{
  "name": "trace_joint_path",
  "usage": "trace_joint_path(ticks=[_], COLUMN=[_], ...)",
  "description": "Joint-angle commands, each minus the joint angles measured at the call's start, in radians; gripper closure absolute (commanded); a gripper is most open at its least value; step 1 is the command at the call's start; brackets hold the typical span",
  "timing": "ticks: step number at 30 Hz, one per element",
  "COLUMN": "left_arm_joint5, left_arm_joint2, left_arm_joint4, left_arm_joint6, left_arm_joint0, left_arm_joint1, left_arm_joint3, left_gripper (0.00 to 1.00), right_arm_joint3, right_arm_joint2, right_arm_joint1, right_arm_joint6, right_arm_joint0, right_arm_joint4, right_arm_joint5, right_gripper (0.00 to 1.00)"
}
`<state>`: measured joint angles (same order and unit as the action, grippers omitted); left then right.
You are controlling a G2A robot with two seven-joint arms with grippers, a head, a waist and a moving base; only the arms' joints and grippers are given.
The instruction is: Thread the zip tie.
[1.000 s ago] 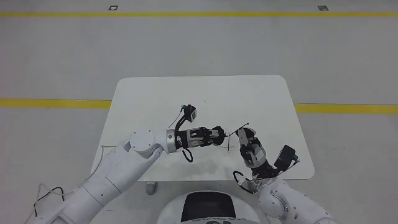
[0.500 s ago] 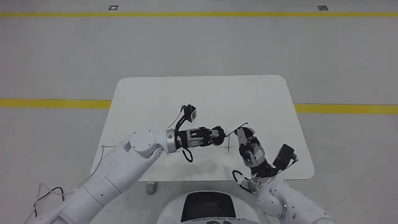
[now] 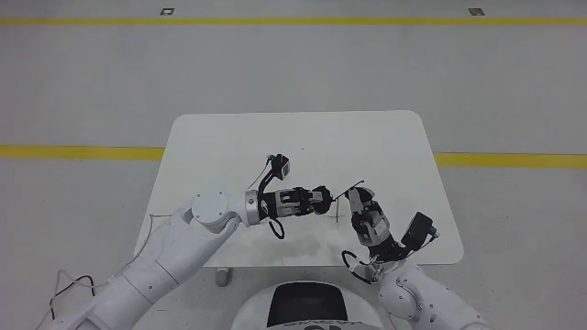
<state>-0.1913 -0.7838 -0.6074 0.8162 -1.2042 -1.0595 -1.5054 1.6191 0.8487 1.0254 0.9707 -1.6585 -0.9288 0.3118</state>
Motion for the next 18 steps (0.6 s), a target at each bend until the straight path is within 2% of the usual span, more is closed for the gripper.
trace_joint_path(ticks=[1, 18], left_arm_joint5=[0.000, 0.000], left_arm_joint2=[0.000, 0.000], left_arm_joint4=[0.000, 0.000], left_arm_joint6=[0.000, 0.000], left_arm_joint0=[0.000, 0.000], left_arm_joint1=[0.000, 0.000], left_arm_joint3=[0.000, 0.000], left_gripper=[1.00, 1.00], right_arm_joint3=[-0.002, 0.001], right_arm_joint2=[0.004, 0.045], right_arm_joint1=[0.002, 0.023], right_arm_joint6=[-0.003, 0.003], right_arm_joint0=[-0.002, -0.032], right_arm_joint4=[-0.001, -0.034], right_arm_joint5=[0.001, 0.018], right_gripper=[1.00, 1.00])
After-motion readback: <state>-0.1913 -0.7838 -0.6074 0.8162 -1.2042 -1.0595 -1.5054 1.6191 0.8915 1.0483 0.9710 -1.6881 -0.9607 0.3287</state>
